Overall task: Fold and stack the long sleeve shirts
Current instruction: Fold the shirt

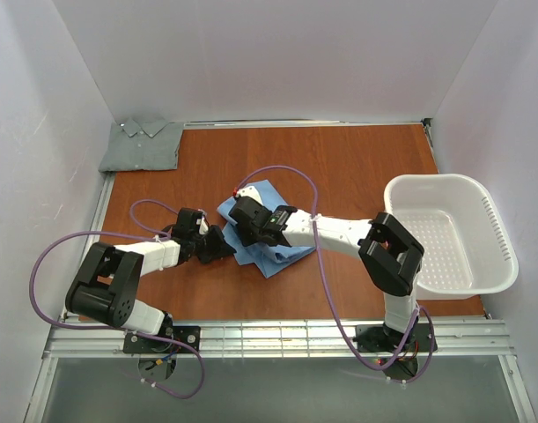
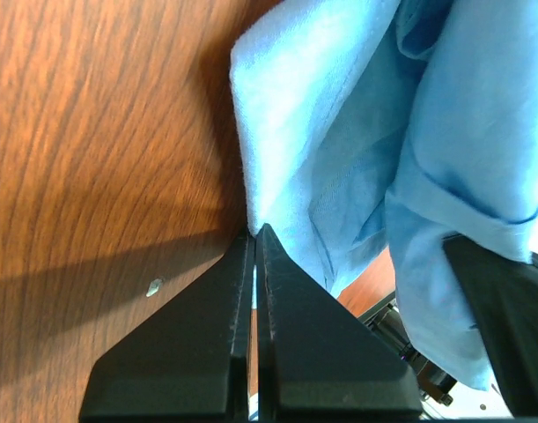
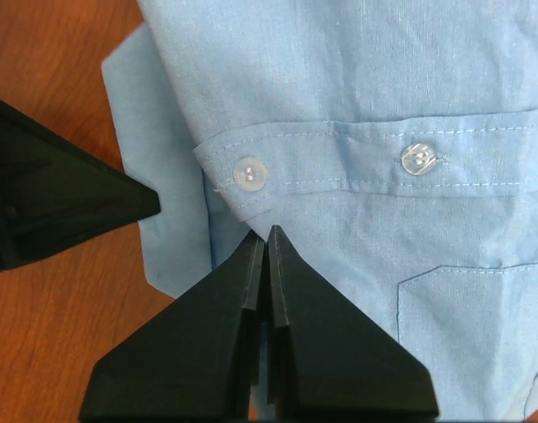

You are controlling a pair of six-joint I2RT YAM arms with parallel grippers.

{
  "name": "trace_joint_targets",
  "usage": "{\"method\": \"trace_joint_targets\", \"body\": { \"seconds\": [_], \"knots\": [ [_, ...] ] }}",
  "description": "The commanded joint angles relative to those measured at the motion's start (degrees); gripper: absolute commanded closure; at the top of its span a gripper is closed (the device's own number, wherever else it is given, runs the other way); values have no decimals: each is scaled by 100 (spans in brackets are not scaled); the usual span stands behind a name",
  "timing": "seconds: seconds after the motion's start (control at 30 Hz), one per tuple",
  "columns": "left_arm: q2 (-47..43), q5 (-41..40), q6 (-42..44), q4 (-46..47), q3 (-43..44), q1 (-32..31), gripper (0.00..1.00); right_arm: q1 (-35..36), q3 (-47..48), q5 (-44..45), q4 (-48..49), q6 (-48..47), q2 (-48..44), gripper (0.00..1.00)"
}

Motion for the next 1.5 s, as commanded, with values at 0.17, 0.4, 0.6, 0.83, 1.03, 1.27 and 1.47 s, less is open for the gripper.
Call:
{"method": "trace_joint_targets", "body": {
  "seconds": [0.17, 0.4, 0.6, 0.83, 1.03, 1.27, 1.47],
  "knots": [
    [-177, 5, -34, -13, -59, -31, 100, -87, -75, -246, 572, 244, 80, 99],
    [-641, -161, -43, -170, -7, -31, 85, -78, -242, -493, 581, 148, -138, 77],
    [-1292, -723, 168, -1145, 573, -4, 61, -157, -392, -677, 581, -90, -911, 62],
    [-1505, -1234, 589, -1955, 1759, 75, 52, -666, -1014, -2080, 695, 7, -1764, 71],
    [-363, -944, 704, -1736, 2674, 84, 76, -843, -2043, -3470, 2187, 612, -2011, 72],
    [876, -847, 564, -1006, 2701, 75, 87, -870, -2852, -4078, 3288, 1087, -1494, 72],
    [1817, -961, 520, -681, 2701, 101, 89, -869, -3318, -4220, 3297, 1228, -1088, 73]
  ]
}}
